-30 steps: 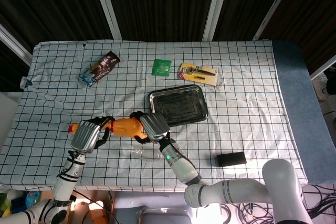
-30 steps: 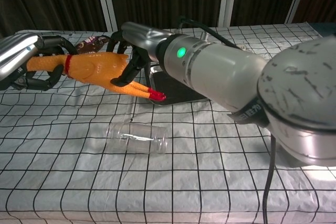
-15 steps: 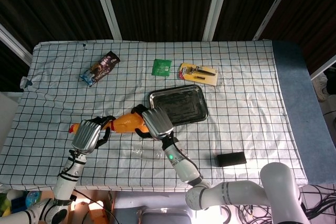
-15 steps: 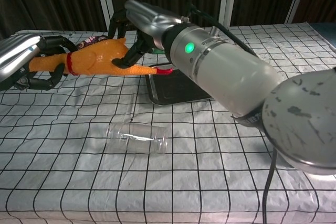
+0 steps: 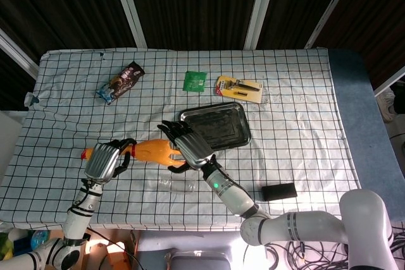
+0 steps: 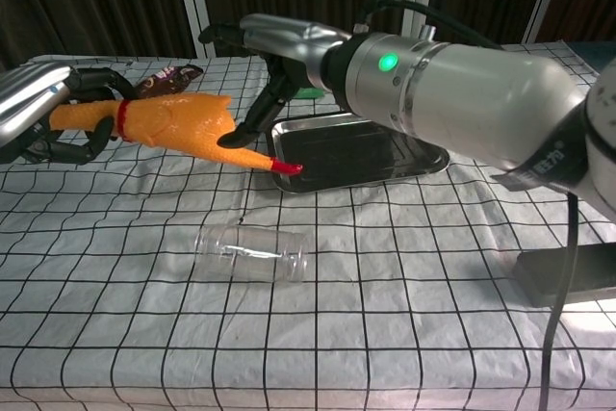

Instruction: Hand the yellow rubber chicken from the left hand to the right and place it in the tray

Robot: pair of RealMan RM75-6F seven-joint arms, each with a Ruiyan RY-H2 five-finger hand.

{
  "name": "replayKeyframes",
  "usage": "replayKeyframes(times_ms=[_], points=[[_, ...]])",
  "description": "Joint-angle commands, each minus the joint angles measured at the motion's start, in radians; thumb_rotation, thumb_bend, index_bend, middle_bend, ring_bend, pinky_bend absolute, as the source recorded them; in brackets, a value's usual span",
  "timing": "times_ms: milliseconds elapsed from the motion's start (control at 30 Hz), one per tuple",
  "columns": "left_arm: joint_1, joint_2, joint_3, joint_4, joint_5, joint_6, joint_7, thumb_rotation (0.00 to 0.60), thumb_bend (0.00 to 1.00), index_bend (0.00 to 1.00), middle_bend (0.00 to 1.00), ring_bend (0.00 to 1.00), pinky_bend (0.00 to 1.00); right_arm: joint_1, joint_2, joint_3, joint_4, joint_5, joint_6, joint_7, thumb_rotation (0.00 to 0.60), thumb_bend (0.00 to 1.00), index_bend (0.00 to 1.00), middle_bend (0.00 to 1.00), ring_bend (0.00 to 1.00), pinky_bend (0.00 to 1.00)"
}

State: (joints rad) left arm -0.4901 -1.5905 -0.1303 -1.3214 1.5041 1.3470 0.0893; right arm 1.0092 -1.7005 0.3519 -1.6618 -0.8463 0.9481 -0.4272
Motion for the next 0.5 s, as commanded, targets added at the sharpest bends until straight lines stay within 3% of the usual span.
replayKeyframes(times_ms=[33, 367, 433, 500], points=[[-0.001, 0.002, -0.001, -0.007, 0.000, 0.000, 0.004, 0.600, 0.76, 0.69, 0.79, 0.57, 0.82, 0.004, -0.016, -0.006, 0.017, -0.011, 0.029, -0.008, 0.600, 0.09, 0.00, 0.00, 0.00, 0.00], [-0.003, 0.003, 0.004, -0.046, 0.010, 0.000, 0.026, 0.600, 0.76, 0.69, 0.79, 0.57, 0.82, 0.041, -0.113, -0.011, 0.102, 0.025, 0.024, 0.000, 0.600, 0.09, 0.01, 0.01, 0.00, 0.00], [-0.001, 0.004, 0.006, -0.050, 0.011, 0.003, 0.030, 0.600, 0.76, 0.69, 0.79, 0.57, 0.82, 0.044, -0.136, -0.011, 0.116, 0.015, 0.042, 0.000, 0.600, 0.12, 0.11, 0.09, 0.05, 0.08], [0.002, 0.007, 0.006, -0.052, 0.009, 0.004, 0.031, 0.600, 0.76, 0.69, 0.79, 0.57, 0.82, 0.043, -0.161, -0.010, 0.135, -0.018, 0.078, 0.004, 0.600, 0.24, 0.35, 0.27, 0.22, 0.31]])
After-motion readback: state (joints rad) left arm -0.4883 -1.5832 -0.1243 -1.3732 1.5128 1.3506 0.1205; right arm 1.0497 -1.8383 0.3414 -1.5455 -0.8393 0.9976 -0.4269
